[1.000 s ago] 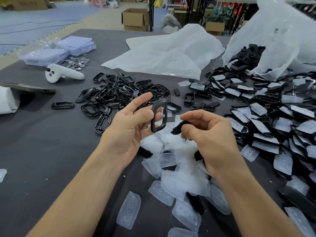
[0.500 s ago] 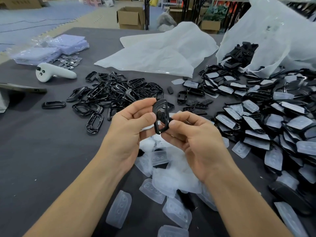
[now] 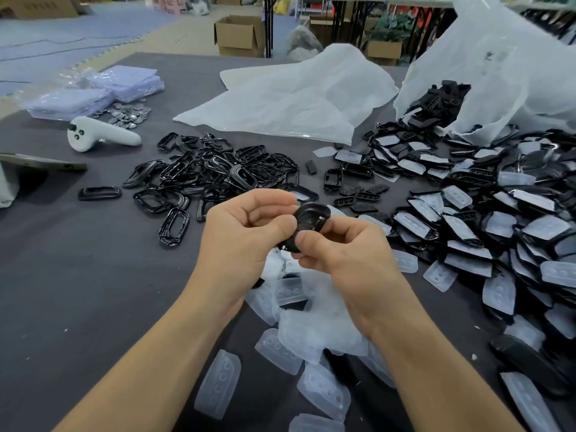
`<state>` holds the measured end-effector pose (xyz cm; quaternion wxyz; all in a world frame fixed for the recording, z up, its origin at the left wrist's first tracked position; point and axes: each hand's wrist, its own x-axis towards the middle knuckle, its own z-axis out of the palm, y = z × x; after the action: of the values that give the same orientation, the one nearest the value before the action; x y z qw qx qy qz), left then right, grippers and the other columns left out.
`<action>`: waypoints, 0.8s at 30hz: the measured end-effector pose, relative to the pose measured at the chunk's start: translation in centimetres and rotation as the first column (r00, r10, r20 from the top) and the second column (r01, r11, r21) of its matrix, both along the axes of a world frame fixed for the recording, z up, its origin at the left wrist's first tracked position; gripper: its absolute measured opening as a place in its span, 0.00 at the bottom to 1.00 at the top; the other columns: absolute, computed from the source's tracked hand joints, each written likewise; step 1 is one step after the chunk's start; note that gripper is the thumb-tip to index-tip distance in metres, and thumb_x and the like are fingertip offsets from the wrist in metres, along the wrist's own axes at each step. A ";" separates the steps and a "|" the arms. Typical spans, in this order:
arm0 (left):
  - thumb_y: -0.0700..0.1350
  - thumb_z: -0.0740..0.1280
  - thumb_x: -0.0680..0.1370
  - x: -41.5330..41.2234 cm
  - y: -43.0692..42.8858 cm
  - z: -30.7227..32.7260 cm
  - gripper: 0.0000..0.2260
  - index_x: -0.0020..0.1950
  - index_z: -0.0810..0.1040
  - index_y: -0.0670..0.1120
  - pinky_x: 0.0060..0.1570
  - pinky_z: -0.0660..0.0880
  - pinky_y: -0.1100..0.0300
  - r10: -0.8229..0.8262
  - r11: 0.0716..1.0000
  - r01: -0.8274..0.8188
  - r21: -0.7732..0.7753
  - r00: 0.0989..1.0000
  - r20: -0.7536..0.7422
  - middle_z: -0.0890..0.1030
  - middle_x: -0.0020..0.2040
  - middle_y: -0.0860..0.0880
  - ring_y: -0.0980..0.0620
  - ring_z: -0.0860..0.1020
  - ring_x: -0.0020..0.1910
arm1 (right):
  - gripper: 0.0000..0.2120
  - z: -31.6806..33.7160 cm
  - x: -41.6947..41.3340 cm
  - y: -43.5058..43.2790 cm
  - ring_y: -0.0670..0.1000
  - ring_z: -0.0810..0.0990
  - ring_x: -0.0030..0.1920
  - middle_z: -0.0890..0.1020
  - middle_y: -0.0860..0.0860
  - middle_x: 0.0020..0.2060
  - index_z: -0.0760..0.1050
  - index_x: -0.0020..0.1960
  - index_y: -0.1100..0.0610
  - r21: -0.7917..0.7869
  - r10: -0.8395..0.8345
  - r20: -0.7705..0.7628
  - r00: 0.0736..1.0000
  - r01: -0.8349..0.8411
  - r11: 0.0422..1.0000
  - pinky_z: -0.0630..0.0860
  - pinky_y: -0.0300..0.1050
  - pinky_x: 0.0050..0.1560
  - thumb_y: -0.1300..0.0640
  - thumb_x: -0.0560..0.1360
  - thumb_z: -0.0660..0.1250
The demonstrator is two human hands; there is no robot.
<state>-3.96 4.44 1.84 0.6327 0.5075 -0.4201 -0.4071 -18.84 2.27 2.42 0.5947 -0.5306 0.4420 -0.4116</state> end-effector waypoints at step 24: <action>0.41 0.76 0.75 -0.2 0.3 -0.7 0.05 0.45 0.87 0.51 0.41 0.76 0.65 -0.218 0.965 0.193 0.178 0.967 0.130 0.83 0.36 0.54 0.57 0.79 0.37 | 0.12 0.5 -1.2 -1.0 0.54 0.84 0.38 0.87 0.57 0.38 0.87 0.41 0.53 -0.026 -0.129 0.152 0.980 0.134 0.991 0.83 0.45 0.43 0.70 0.72 0.75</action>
<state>-4.14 4.74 1.11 0.5102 0.5401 -0.4815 -0.4649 -20.02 1.23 2.97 0.5882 -0.4783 0.4225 -0.4968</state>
